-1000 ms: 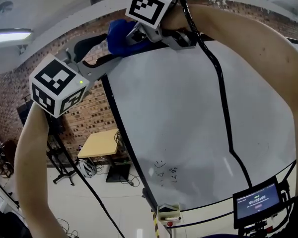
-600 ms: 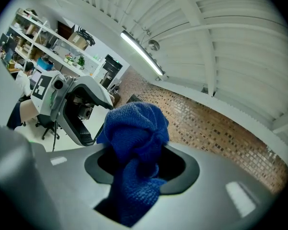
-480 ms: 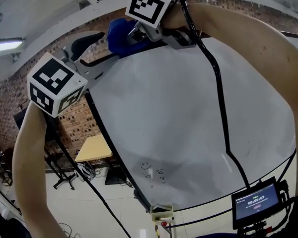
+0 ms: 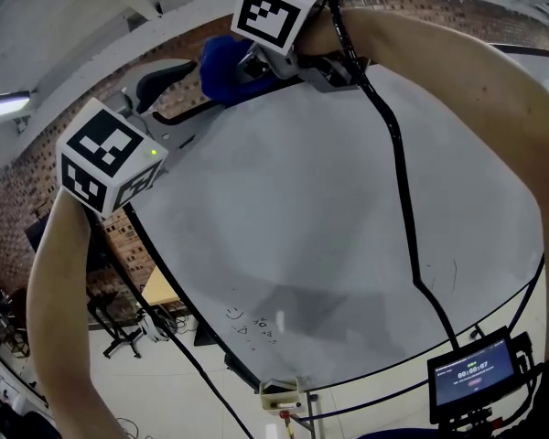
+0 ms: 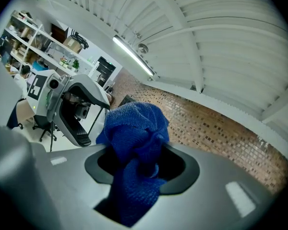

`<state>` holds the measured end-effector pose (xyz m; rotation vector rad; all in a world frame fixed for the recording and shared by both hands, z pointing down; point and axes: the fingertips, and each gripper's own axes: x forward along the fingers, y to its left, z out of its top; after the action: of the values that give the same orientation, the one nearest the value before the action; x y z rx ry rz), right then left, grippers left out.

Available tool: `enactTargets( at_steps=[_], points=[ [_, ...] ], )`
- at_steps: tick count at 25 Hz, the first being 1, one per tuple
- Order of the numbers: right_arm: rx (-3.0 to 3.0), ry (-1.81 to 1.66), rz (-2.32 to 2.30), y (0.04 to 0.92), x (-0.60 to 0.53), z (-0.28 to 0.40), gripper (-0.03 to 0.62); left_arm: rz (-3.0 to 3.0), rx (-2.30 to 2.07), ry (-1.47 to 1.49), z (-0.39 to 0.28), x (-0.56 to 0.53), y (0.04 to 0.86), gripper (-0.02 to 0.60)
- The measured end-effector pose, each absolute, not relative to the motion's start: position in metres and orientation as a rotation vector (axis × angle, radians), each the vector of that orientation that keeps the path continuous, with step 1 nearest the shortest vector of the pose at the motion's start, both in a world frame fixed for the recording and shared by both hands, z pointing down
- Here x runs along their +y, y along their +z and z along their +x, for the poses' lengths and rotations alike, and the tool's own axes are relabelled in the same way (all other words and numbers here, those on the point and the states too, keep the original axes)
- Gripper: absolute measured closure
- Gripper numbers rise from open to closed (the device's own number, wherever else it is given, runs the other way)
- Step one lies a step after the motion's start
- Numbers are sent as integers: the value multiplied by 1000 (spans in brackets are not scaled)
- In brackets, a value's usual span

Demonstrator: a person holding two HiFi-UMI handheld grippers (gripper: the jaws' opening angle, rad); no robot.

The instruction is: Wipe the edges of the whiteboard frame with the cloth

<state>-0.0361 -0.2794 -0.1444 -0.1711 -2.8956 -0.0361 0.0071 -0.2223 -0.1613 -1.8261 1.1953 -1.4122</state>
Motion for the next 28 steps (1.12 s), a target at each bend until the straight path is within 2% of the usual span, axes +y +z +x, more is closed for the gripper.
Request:
enactTargets(
  at_steps=[28],
  points=[
    [-2780, -59, 34, -125, -318, -38, 399, -1817, 1211, -1491, -6, -232, -144, 316]
  ],
)
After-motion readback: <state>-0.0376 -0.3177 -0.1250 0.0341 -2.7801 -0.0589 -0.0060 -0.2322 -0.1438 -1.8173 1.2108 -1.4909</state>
